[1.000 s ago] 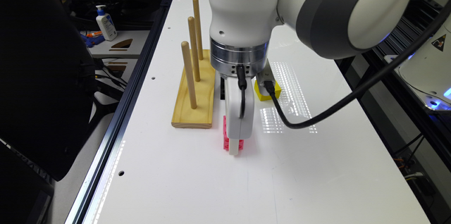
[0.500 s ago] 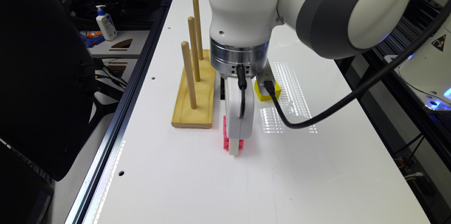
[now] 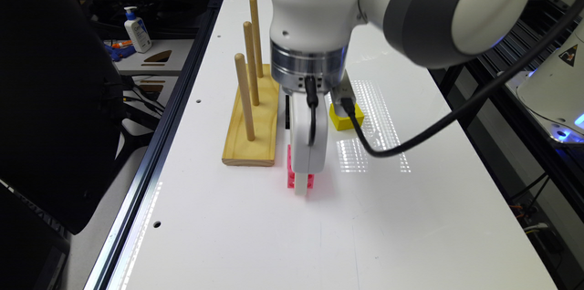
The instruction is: Pick up pink block.
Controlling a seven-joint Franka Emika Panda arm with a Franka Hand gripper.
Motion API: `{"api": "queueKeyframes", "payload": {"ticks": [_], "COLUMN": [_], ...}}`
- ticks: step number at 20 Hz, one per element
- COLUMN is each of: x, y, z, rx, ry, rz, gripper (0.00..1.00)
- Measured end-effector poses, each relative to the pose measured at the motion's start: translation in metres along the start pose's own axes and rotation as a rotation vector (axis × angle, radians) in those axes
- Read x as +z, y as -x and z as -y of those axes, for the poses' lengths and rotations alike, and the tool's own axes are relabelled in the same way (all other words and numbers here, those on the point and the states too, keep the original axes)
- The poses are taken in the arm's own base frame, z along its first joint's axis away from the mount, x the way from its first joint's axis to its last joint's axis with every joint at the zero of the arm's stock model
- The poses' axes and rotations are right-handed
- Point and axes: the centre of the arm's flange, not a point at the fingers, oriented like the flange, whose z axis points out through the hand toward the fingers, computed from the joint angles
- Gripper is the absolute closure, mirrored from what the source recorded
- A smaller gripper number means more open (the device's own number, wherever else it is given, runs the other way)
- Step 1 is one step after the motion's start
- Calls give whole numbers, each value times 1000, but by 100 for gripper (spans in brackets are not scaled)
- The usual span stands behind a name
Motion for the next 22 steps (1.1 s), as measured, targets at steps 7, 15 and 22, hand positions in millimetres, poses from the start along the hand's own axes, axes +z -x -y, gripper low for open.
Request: {"api": "queueKeyframes", "payload": {"ticks": [7,15,22], "x": [-27,-87,-136], "y": [1,9,18], "z": [3,5,5], "rx": [-3,-3,-4], "ry": [9,22,25], "rz": [-9,-31,-53], "gripper": [100,100,100]}}
